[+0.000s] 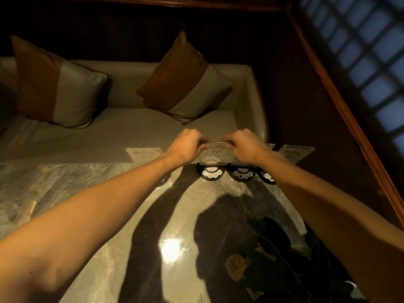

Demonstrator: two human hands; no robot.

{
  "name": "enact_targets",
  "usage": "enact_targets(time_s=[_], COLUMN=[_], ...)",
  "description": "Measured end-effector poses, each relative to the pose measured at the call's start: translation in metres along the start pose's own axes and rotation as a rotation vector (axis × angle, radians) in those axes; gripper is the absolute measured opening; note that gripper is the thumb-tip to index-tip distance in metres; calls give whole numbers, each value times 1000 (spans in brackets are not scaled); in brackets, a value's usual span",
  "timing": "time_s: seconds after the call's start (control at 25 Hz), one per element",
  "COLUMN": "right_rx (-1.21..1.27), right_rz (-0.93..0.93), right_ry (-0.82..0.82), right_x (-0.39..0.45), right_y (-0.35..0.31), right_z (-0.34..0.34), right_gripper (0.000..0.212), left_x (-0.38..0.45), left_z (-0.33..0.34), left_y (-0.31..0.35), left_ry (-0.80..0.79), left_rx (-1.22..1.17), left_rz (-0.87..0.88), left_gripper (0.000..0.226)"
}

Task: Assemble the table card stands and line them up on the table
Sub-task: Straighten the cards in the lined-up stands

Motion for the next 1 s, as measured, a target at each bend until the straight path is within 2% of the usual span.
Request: enact_targets(time_s=[1.0], right_rx=[-20], right_rz=[24], right_ry=[-75], right_x=[-3], right_y=[-4], right_z=[-1], right_gripper=[24], left_x=[1], left_z=[2], left_y=[-2], left_ry=[-21], left_rx=[9], left_rz=[-2], left_gripper=[24])
Point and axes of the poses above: each hand's wrist, its own x-axis towards the middle knuckle, its own z-axis out of the palm, y = z × x, the point moved 3 cm from there along x, towards the middle knuckle, and after that the axes turned 15 degrees about -x, right-handed, at the moved point
